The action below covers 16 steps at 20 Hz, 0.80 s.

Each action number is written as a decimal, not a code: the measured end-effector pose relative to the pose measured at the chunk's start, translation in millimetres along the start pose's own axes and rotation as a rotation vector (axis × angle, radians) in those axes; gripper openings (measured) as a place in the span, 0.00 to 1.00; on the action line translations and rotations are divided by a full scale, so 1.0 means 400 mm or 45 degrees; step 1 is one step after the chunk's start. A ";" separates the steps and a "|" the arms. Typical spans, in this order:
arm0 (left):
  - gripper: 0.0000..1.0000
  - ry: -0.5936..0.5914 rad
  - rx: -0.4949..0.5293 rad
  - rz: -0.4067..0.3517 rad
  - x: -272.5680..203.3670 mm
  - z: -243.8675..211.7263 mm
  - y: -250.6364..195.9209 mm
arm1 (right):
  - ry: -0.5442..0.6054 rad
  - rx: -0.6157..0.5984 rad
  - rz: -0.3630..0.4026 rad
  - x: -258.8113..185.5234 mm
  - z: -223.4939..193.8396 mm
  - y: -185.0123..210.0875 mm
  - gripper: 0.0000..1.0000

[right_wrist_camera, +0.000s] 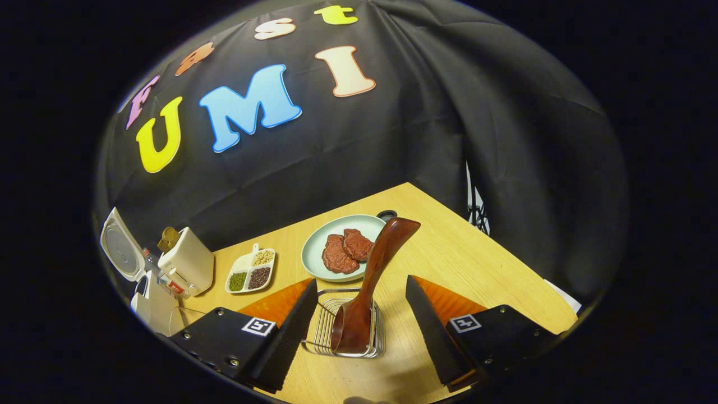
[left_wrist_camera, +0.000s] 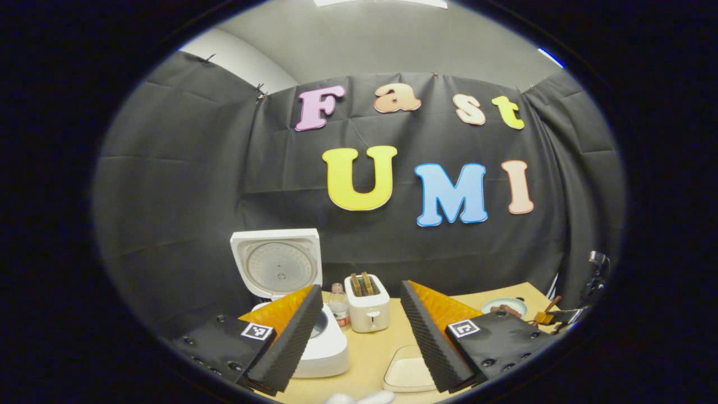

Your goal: Close the left gripper, press the button to open the rice cooker; take a wooden spoon from the chopstick holder with the right hand, scoop a spoonful of rice and pour it into the rice cooker, then put the wooden spoon back into the chopstick holder.

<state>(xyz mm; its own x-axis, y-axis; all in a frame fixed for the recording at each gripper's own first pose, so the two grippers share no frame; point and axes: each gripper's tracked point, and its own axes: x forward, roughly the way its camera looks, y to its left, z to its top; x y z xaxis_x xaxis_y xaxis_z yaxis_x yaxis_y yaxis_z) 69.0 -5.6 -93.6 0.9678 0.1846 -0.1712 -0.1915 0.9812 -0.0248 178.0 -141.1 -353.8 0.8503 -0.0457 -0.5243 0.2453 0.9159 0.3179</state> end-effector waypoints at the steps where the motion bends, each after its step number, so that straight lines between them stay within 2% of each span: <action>1: 0.99 0.005 0.003 0.015 0.003 -0.007 -0.001 | 0.018 0.019 0.002 0.032 0.002 -0.003 0.96; 3: 0.99 0.022 0.009 0.042 0.011 -0.016 -0.002 | 0.047 0.045 0.007 0.079 0.005 -0.003 0.96; 8: 0.99 0.027 0.038 0.078 0.014 -0.018 -0.005 | 0.058 0.049 0.067 0.115 0.022 0.009 0.94; 10: 0.98 0.025 0.035 0.071 0.019 -0.021 -0.018 | 0.071 0.071 0.067 0.115 0.026 0.008 0.78; 11: 0.98 0.029 0.034 0.066 0.020 -0.024 -0.021 | 0.070 0.077 0.050 0.118 0.032 -0.004 0.48; 12: 0.98 0.031 0.039 0.067 0.022 -0.023 -0.025 | 0.076 0.086 0.040 0.120 0.032 -0.012 0.43; 13: 0.99 0.028 0.043 0.067 0.023 -0.022 -0.026 | 0.102 0.102 0.090 0.109 0.031 0.006 0.25; 16: 0.95 0.011 0.047 0.060 0.024 -0.006 -0.030 | 0.104 0.075 0.089 0.103 0.028 0.006 0.21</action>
<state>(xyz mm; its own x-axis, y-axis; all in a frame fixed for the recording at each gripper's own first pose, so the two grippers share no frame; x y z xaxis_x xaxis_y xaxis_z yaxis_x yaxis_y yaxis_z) 80.0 -15.7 -97.3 0.9563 0.2304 -0.1798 -0.2307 0.9728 0.0198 218.8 -145.3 -365.6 0.8261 0.0519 -0.5611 0.2159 0.8906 0.4002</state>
